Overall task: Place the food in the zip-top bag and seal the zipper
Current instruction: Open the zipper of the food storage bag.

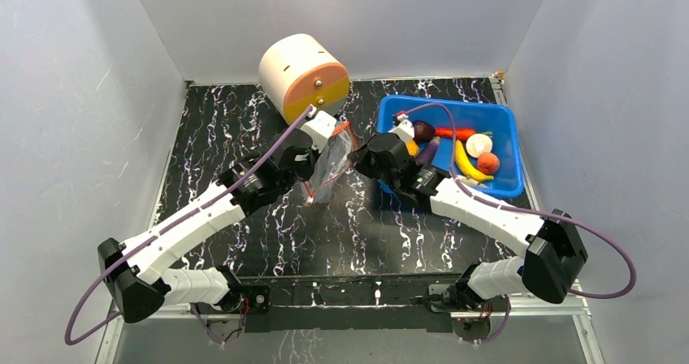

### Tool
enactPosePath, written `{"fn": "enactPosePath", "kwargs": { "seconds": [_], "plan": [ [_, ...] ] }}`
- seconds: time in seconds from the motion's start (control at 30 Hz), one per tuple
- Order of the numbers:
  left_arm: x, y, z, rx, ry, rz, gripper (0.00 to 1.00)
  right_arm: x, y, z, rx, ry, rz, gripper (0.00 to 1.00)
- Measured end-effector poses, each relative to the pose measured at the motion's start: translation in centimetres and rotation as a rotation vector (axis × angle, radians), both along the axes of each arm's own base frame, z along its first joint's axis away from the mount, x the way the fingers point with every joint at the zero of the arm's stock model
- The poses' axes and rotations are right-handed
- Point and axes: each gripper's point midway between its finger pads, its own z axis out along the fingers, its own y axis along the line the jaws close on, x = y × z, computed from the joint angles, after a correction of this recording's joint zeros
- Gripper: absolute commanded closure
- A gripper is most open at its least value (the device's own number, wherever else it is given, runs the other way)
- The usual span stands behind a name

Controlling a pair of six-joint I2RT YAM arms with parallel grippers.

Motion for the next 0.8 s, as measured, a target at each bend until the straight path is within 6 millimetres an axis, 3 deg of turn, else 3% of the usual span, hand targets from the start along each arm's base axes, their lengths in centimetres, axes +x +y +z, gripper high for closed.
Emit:
{"fn": "enactPosePath", "kwargs": {
  "seconds": [0.17,0.3,0.53,0.67,0.8],
  "plan": [
    [0.1,1.8,0.4,0.043,-0.026,0.061,1.0,-1.1,-1.1,-2.0,-0.045,0.036,0.008,1.0],
    [0.3,3.2,0.9,0.059,-0.052,0.135,1.0,-1.8,-0.2,-2.0,-0.021,0.057,0.061,1.0],
    [0.7,5.0,1.9,0.106,-0.121,0.195,1.0,-3.0,2.6,-0.6,0.022,0.023,0.245,0.62],
    [0.6,6.0,2.2,0.134,-0.176,0.193,1.0,-3.6,3.7,0.4,0.008,-0.033,0.354,0.5],
    [0.7,6.9,2.3,0.174,-0.216,0.207,1.0,-3.2,3.6,1.9,-0.049,-0.121,0.402,0.41]
  ]
}}
